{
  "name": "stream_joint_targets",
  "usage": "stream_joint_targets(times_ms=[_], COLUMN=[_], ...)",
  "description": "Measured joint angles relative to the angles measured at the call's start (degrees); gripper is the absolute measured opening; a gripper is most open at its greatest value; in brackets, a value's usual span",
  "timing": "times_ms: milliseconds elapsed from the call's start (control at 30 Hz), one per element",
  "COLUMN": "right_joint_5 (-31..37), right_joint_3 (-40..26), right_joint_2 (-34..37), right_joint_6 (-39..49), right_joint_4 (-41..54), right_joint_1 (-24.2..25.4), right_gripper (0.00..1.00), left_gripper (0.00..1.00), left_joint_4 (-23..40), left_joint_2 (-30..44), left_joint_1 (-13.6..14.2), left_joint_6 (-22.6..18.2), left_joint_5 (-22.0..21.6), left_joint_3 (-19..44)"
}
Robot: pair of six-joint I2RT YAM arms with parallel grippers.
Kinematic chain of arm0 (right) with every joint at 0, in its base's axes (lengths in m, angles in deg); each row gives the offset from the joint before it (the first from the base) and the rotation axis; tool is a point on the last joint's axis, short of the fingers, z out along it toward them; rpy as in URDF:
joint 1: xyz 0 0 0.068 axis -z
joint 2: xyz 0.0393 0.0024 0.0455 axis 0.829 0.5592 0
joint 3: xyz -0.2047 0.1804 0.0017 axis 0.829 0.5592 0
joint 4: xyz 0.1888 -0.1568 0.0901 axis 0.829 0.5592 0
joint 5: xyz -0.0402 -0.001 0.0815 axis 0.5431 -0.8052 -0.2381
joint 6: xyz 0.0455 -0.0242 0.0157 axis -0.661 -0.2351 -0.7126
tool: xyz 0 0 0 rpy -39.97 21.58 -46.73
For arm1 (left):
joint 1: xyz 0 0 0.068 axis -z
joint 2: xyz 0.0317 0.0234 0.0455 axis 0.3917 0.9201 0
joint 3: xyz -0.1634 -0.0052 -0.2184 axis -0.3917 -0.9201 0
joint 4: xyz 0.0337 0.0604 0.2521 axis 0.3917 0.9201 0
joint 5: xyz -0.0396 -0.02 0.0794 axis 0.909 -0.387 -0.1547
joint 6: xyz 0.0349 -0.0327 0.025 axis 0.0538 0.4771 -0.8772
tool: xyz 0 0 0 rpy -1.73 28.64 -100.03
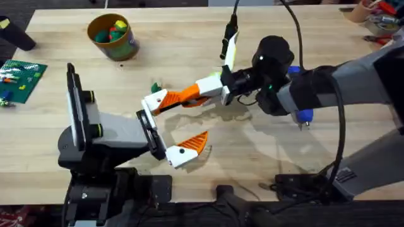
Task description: Pick up the gripper from the table and insert it into the empty holder that is missing its gripper. Then pick up a screw, insert it into the mounting hole, and use the screwdriver to tighten it. Finally, clean up the table by picking up the vegetable and placing it into the bucket.
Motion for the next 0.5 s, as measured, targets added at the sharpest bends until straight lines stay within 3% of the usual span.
stream_joint_targets(times_ms=[500], right_joint_5=[-0.75], right_joint_3=[-1.7], right_joint_2=[0.47], right_joint_6=[0.0], right_joint_4=[1.27], right_joint_1=[0.04], right_gripper=[0.017], left_gripper=[0.986], left_joint_4=[-0.12], left_joint_2=[0.0], left_joint_1=[-0.04], left_joint_6=[-0.04], left_joint_5=[-0.47], left_joint_3=[0.0])
